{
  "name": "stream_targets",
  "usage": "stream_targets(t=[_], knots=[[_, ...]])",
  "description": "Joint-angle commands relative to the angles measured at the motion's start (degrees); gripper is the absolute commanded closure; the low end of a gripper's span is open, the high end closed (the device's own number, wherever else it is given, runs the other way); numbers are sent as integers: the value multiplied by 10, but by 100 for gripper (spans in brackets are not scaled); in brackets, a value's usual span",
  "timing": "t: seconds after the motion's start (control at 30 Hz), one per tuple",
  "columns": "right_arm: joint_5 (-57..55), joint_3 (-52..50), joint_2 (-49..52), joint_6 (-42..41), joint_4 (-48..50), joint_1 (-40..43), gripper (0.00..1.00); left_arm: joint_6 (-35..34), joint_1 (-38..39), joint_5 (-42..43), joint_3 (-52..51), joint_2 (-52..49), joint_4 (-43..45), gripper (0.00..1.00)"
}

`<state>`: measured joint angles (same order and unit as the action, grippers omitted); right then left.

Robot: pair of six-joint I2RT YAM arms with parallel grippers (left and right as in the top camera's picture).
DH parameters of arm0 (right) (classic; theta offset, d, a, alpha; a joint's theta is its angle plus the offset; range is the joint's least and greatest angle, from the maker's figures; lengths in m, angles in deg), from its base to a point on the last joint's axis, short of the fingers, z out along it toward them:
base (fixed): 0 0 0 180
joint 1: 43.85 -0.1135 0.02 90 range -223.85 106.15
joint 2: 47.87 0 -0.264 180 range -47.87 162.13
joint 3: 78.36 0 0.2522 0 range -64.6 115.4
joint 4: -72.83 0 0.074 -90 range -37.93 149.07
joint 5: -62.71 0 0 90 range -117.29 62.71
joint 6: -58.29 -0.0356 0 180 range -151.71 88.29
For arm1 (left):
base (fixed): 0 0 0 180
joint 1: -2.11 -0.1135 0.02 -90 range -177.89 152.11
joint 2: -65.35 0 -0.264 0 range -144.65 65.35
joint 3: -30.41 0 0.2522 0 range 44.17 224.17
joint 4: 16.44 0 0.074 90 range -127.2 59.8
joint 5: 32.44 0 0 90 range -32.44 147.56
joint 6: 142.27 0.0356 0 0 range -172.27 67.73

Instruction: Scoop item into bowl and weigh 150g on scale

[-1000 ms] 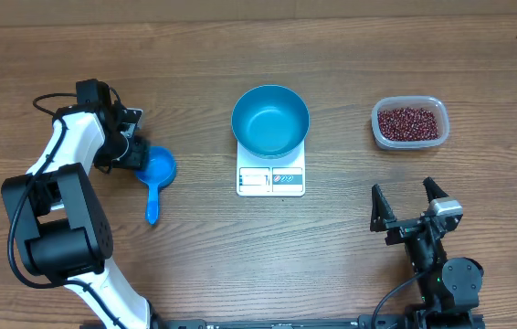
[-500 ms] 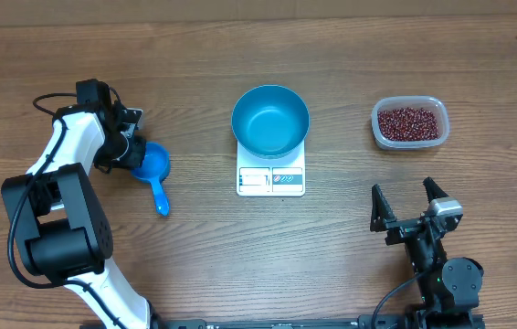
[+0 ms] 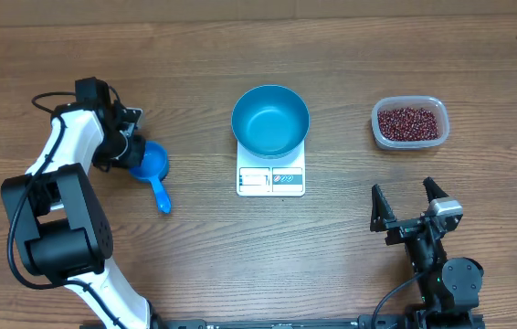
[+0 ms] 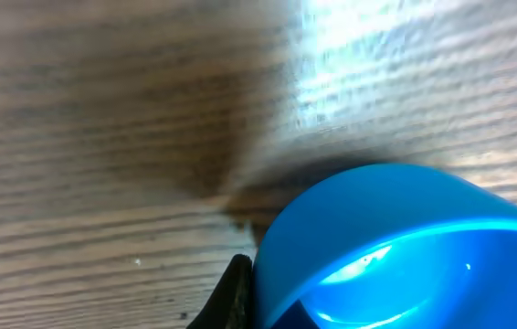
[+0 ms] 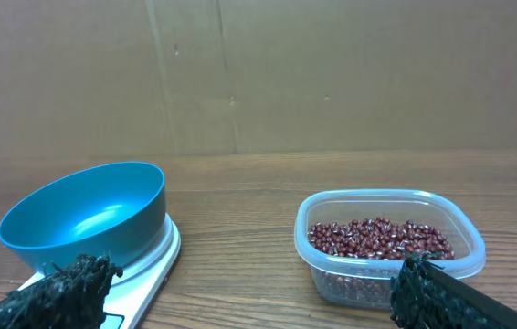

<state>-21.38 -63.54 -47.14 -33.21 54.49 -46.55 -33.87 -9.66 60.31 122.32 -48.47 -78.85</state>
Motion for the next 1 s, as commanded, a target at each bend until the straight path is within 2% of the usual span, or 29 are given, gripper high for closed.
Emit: stream_targets(t=[0.0, 0.3, 0.5, 0.97], knots=[[-3, -6, -6, -2, 2, 2, 0, -19, -1, 3, 71, 10, -41, 96], [-3, -6, -6, -2, 2, 2, 0, -78, 30, 2, 239, 11, -162, 96], [-3, -6, -6, -2, 2, 2, 0, -84, 71, 2, 311, 11, -210, 96], [-3, -6, -6, -2, 2, 2, 0, -99, 116, -12, 323, 11, -216, 96]])
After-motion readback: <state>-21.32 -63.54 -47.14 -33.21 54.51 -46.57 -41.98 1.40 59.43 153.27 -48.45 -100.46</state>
